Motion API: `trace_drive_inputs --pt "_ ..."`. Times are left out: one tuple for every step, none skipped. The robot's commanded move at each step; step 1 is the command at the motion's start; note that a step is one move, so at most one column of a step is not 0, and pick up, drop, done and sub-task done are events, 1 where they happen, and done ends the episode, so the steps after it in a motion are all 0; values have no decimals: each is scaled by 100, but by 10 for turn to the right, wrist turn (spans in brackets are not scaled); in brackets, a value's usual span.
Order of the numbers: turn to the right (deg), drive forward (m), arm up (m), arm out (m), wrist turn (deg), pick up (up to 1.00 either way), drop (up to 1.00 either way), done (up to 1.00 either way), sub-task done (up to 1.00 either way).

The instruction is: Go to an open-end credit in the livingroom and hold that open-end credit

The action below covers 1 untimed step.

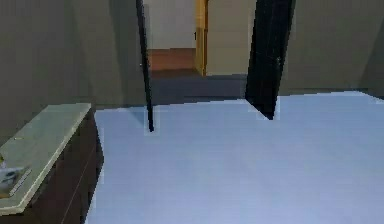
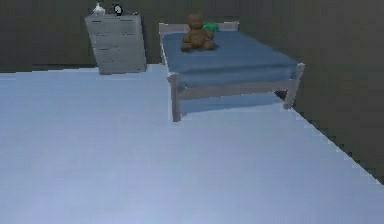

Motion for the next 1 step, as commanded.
trace_drive_inputs --pt "0 100 0 0 0 0 0 0 0"
